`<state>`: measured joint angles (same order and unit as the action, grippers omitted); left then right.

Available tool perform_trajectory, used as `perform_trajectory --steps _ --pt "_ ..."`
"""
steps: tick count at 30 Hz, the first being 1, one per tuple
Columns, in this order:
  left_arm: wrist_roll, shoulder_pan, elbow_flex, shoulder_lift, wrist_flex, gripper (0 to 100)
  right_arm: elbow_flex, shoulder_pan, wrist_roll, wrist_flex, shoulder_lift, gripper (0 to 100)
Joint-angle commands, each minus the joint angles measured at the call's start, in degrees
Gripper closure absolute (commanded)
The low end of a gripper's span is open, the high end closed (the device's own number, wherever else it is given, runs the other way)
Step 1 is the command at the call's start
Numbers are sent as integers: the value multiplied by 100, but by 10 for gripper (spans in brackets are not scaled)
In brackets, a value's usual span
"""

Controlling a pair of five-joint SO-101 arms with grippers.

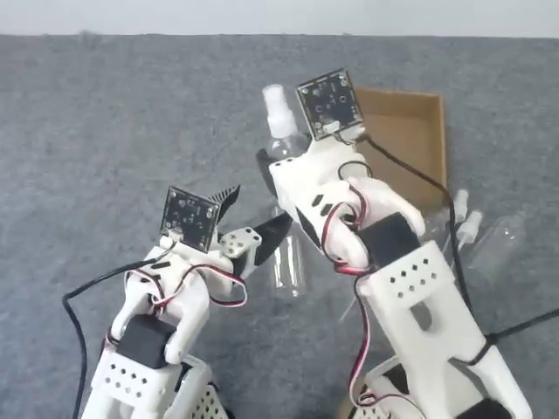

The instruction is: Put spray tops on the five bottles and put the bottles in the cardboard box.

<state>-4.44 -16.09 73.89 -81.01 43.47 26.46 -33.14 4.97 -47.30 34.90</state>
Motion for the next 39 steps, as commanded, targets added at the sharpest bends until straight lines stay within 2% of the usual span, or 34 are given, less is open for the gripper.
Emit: perform_trajectory --steps 1,9,12,16,22,27,39 --pt "-18 53 -48 97 -193 709 -448 -57 44 -259 426 994" --pt "-18 97 -22 79 -281 709 -475 4 35 -277 418 994" --pt "-18 105 -13 62 -281 710 -484 321 18 13 365 994" --pt "-18 105 -4 62 -273 722 -484 1147 -431 901 110 994" --pt "-18 141 40 62 -281 841 -484 2018 -466 2281 -1068 994" --pt "-44 484 66 62 -316 994 -484 2211 -492 3538 -2079 994" --pt "-62 527 84 62 -316 988 -492 2246 -466 5938 -4277 994"
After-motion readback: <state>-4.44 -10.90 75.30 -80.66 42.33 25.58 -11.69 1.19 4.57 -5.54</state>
